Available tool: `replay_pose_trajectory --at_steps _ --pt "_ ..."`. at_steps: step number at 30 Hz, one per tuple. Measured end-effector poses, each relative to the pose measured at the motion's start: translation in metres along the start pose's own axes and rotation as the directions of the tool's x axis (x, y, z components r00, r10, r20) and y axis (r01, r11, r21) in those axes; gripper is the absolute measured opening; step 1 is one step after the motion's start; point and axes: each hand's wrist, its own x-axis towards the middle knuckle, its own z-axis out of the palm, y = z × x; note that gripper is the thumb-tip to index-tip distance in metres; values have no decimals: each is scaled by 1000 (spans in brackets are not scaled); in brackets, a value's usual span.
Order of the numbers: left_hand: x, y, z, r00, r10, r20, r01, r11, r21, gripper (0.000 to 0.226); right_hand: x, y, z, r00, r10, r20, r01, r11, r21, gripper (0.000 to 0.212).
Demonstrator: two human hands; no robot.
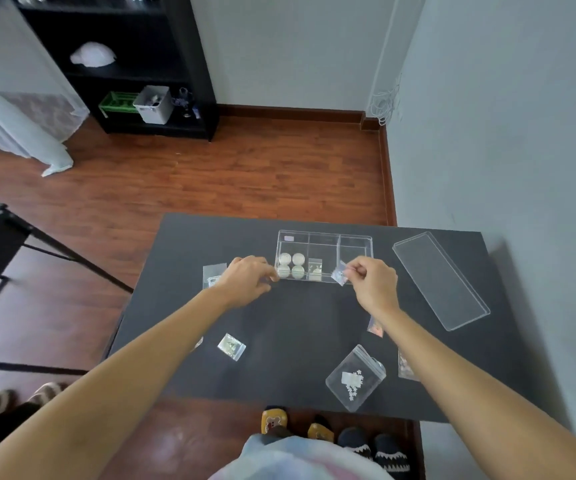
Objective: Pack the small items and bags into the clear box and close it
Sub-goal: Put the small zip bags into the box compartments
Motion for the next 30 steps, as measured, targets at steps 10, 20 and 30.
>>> replay_pose_trajectory --at_steps 10,20,30 --pt "-78 -45 45 934 -139 329 100 986 131 46 38 -15 18 997 -76 3 76 992 -102 12" --pt "-79 -43 58 920 -142 365 84 982 170 25 62 -11 40 974 -133 185 188 927 -326 16" --pt "-72 -33 55 927 -160 339 183 983 -35 21 72 -11 42 933 -184 310 337 749 -570 10"
